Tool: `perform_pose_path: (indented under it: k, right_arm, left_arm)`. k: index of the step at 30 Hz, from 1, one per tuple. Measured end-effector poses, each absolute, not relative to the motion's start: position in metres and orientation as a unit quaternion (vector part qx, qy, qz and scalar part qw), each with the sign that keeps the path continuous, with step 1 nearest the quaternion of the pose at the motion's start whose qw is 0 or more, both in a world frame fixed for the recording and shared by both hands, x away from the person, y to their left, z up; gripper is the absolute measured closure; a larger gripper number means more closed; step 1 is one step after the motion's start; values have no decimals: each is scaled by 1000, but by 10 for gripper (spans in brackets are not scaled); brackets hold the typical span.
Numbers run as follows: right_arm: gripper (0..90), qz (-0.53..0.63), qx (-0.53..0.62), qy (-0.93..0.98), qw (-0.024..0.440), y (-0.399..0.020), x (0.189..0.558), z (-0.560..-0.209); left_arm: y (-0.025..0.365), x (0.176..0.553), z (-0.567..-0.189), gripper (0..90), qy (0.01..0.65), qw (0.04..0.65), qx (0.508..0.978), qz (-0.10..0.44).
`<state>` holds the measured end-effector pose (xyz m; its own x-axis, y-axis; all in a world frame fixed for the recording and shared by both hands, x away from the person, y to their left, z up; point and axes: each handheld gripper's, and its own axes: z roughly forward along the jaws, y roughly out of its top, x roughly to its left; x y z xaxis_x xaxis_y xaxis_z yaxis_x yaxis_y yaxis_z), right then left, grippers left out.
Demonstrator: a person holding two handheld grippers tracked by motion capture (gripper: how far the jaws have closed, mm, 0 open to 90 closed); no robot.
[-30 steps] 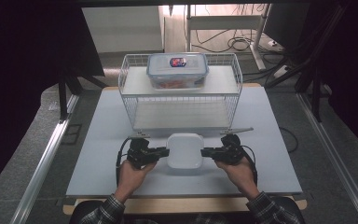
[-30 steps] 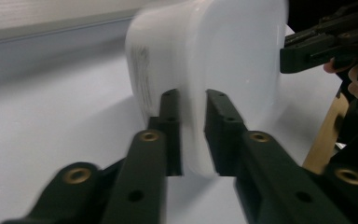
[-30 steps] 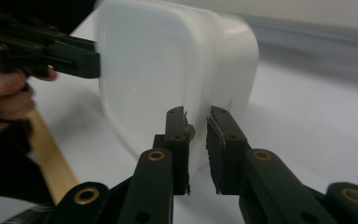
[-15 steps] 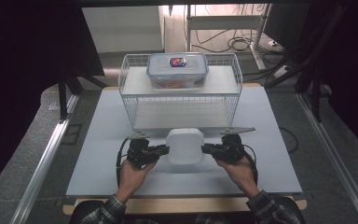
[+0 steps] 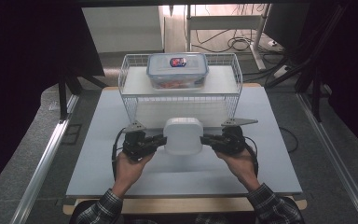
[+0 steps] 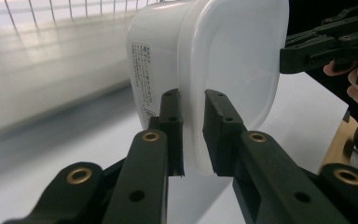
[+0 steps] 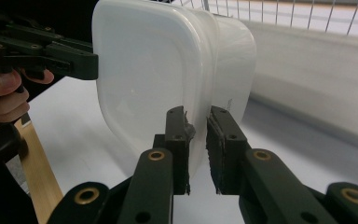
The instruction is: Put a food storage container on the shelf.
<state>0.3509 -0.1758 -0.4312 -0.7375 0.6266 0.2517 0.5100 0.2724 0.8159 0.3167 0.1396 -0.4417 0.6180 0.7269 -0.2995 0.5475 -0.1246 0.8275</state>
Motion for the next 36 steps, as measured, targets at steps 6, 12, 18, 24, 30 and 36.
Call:
perform_pose_path:
  k: [6, 12, 18, 24, 30, 36]
  right_arm:
    - [787, 494, 349, 793, 66, -173, 358, -415]
    - [787, 503, 340, 791, 73, -170, 363, -398]
    - [787, 514, 330, 787, 84, -166, 369, -377]
    - [787, 519, 332, 783, 86, -164, 381, -360]
    - [786, 526, 330, 778, 94, -163, 387, -341]
    - [785, 533, 328, 773, 101, -160, 396, -318]
  left_arm:
    - [143, 322, -424, 784, 423, 505, 746, 101]
    - [145, 325, -404, 783, 416, 511, 743, 119]
    - [148, 331, -381, 783, 407, 514, 742, 137]
    - [150, 342, -366, 783, 408, 521, 737, 136]
    - [152, 350, -345, 783, 403, 526, 736, 142]
    - [154, 358, -321, 783, 398, 529, 734, 152]
